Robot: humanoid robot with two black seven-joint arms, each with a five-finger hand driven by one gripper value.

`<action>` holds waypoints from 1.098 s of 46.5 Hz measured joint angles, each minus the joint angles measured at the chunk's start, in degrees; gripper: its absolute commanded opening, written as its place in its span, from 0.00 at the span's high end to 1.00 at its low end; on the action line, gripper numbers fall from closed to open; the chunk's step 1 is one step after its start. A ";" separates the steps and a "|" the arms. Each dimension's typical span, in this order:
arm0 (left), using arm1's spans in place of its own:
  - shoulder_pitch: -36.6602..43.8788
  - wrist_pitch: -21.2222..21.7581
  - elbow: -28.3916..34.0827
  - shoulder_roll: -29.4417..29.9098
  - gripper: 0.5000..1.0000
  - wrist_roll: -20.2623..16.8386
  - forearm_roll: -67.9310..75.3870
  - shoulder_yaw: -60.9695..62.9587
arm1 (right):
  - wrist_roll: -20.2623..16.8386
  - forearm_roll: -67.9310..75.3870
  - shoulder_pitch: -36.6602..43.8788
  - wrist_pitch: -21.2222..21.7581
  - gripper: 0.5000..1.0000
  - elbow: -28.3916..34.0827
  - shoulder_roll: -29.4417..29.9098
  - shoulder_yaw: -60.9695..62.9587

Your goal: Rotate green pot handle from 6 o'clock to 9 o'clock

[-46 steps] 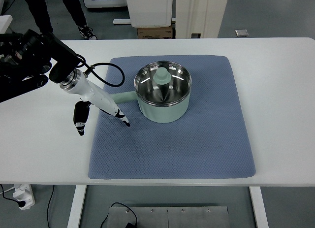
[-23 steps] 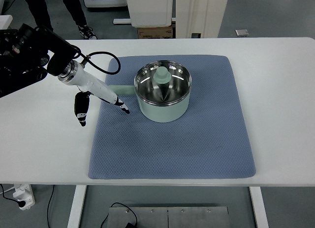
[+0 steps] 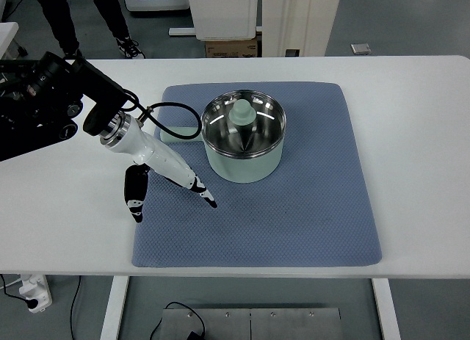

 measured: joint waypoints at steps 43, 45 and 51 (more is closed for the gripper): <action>4.21 6.75 24.93 -7.63 0.00 0.24 -72.64 -8.85 | 0.01 0.00 0.02 0.00 0.00 0.02 0.00 -0.01; 5.40 7.87 27.57 -8.74 0.00 0.39 -75.29 -8.83 | 0.00 0.00 0.00 0.00 0.00 0.01 0.00 -0.02; 8.78 9.52 35.41 -11.86 0.00 0.61 -80.19 -8.81 | 0.00 0.00 0.00 0.00 0.00 -0.01 0.00 -0.01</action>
